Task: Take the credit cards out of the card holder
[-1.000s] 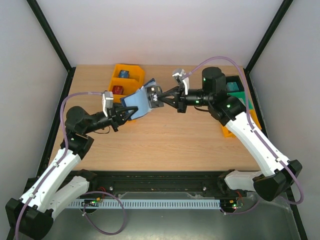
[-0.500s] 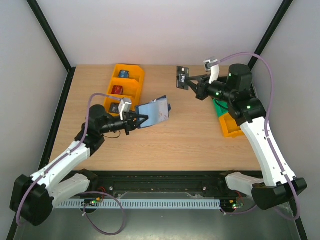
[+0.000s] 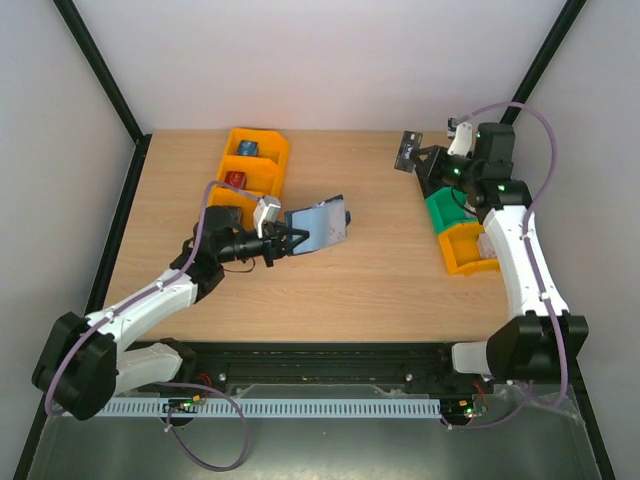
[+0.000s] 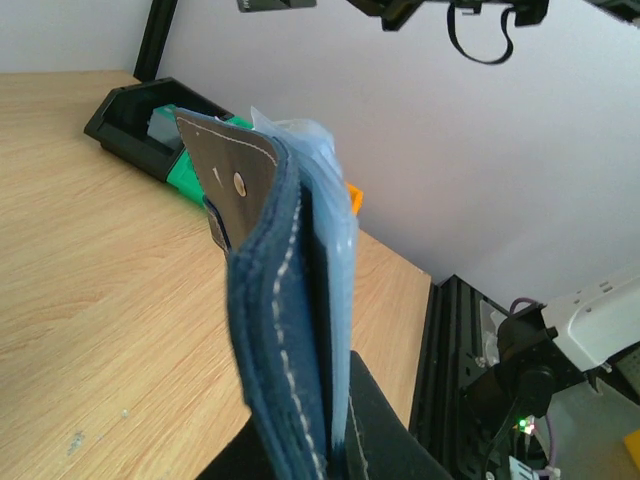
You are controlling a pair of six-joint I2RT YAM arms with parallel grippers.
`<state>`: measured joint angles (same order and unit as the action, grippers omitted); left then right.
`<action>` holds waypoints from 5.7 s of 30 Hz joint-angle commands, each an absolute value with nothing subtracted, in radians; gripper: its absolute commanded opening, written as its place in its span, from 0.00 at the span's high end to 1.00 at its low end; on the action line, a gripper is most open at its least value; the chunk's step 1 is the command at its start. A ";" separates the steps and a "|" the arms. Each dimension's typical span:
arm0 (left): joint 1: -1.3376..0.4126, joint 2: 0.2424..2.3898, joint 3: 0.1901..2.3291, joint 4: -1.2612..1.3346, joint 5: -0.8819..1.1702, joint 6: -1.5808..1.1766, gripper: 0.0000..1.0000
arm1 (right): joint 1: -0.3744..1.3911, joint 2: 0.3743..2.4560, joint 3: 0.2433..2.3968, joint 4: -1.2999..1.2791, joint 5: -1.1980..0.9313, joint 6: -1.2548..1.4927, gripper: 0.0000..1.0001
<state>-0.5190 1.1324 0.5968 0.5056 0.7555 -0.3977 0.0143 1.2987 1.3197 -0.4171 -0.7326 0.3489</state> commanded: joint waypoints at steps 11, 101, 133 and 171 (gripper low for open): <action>-0.633 1.503 0.697 0.691 0.952 -0.221 0.98 | 0.021 1.405 1.318 -0.370 -0.758 0.395 0.99; 0.023 0.933 0.657 -0.099 -0.041 -0.569 0.01 | 0.812 2.370 1.867 0.092 -0.579 1.299 0.98; 0.030 0.931 0.631 -0.078 -0.036 -0.580 0.00 | 0.821 2.458 2.031 -0.105 -0.472 1.202 0.75; 0.107 1.372 0.573 0.321 -0.085 -0.352 0.08 | 0.859 2.512 2.188 -0.456 -0.076 0.740 0.98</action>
<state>0.1059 1.3415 0.5732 0.2203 -0.0937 -0.3462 0.8543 2.4626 2.1281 -0.4210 -0.1196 0.7662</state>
